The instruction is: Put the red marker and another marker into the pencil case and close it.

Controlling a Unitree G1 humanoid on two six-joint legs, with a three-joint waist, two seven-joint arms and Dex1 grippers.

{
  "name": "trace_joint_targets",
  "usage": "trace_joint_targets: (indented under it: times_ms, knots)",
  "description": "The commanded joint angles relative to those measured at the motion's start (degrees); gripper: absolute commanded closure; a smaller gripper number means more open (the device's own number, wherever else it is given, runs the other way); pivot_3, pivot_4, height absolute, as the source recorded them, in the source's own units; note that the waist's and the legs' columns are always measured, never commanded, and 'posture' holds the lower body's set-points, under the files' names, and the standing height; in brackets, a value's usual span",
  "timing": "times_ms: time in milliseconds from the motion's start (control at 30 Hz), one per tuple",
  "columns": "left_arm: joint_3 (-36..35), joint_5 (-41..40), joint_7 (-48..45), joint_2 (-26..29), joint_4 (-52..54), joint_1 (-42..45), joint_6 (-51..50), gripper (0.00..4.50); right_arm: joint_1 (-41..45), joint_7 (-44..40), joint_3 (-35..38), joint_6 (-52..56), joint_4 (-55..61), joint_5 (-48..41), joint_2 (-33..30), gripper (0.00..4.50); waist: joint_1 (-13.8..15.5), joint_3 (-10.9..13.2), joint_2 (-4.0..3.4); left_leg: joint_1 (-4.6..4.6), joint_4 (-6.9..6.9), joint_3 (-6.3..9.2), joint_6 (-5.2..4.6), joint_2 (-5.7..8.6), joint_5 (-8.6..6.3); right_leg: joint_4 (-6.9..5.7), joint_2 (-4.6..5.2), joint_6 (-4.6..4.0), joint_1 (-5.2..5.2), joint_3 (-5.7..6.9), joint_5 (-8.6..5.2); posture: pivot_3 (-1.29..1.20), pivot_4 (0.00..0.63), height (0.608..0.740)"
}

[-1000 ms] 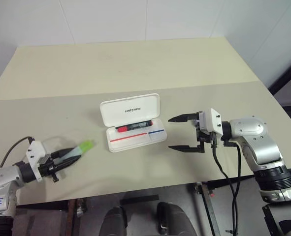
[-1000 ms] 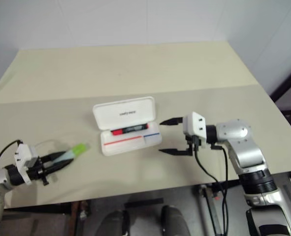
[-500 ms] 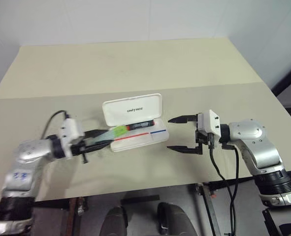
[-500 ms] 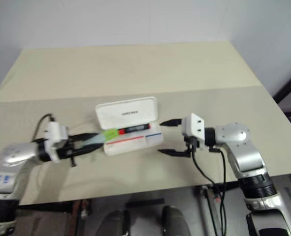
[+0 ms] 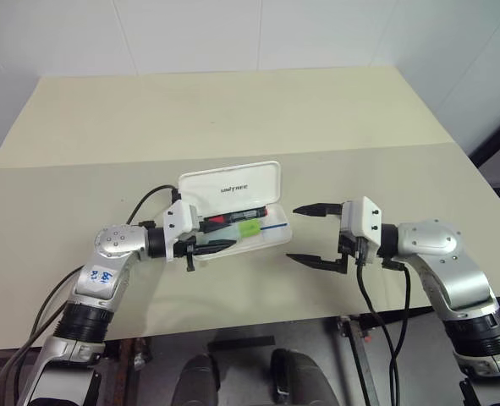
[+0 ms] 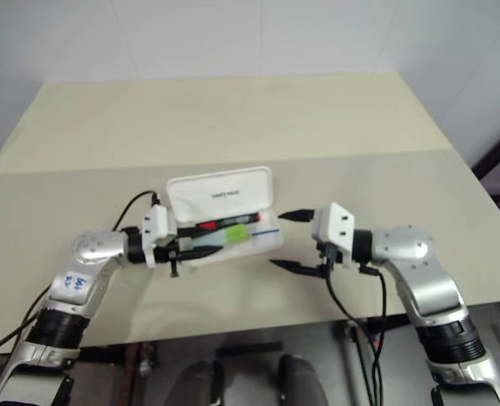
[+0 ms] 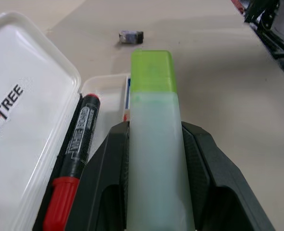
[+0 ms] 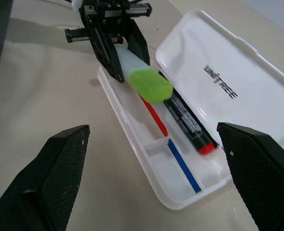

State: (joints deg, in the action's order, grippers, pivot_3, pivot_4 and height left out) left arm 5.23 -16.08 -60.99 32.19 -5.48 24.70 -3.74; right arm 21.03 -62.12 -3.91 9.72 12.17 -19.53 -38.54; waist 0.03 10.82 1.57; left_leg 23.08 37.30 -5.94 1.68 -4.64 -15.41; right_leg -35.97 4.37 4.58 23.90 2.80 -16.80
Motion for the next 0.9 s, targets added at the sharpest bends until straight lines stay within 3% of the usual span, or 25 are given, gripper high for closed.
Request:
trace_joint_targets:
  times_ms: [33,367,400,667,900]
  knots:
    - [0.9,1.5,-1.4,-0.3,-2.2,2.3,2.8,3.37,-1.5,1.3,2.4,-0.6,3.0,-0.5,-0.8,0.00,0.0,0.0,0.00,0.00,0.01,0.00,0.00,0.00,0.00,0.00,0.00,0.00,0.00,0.00,0.00,0.00,0.150,0.740]
    - [1.9,3.7,-1.3,-1.4,-8.0,5.8,4.6,3.37,-4.5,2.7,3.5,-1.9,4.1,-0.4,-0.7,0.00,0.1,0.0,0.00,0.00,0.04,0.01,-0.01,0.00,0.00,-0.02,-0.02,0.02,-0.01,0.00,0.01,0.00,0.150,0.740]
    - [2.0,3.6,-1.5,-1.5,-8.2,5.9,4.5,2.62,-4.6,2.7,3.5,-2.0,4.1,-0.4,-0.7,0.00,0.1,0.0,0.00,0.00,0.05,0.01,-0.01,0.00,0.00,-0.02,-0.02,0.03,-0.01,-0.01,0.01,0.00,0.150,0.740]
    - [1.3,1.8,-2.0,-2.3,-6.7,6.4,1.5,0.02,-4.7,2.8,3.3,-2.8,3.5,-0.4,-0.4,0.00,0.1,0.0,0.00,0.01,0.08,0.01,-0.01,0.00,0.01,-0.03,-0.02,0.04,-0.02,-0.01,0.02,0.00,0.150,0.740]
    - [0.7,-0.1,-2.9,-2.2,-3.7,4.7,0.1,0.02,-4.3,6.0,3.5,-1.1,3.5,-0.1,0.6,0.00,0.0,0.0,0.00,0.00,0.08,0.01,0.00,0.00,0.01,-0.03,-0.02,0.04,-0.03,-0.01,0.02,0.00,0.150,0.740]
